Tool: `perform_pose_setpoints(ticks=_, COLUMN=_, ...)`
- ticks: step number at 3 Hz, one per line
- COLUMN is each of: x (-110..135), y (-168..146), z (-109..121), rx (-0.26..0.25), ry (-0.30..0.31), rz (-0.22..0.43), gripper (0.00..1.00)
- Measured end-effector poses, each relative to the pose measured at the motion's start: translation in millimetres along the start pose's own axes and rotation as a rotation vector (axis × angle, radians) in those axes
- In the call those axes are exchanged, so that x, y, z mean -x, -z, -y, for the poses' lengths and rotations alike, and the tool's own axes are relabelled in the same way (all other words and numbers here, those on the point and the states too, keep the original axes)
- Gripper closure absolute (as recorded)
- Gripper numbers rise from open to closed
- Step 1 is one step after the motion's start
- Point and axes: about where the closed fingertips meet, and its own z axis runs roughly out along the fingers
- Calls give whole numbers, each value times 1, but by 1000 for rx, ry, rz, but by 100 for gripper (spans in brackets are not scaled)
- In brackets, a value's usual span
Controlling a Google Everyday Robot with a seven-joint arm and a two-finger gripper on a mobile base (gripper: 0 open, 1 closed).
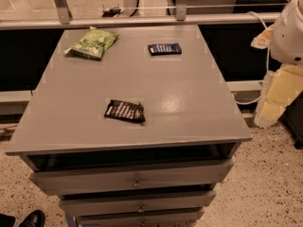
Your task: Pick rxbar chocolate
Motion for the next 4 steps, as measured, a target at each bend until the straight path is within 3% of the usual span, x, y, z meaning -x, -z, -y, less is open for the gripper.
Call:
perform_pose_setpoints(ticks=1, x=1, y=-2, z=0, rx=1, ry=-1, rz=6, gripper=0)
perform_pose_setpoints(ticks=2, x=19, y=-33, z=1, rx=38, ry=-16, rz=94, gripper=0)
perform_pose_setpoints(ticks=4, x=85, y=-114, z=30, rx=93, ry=-110, rz=294, gripper=0)
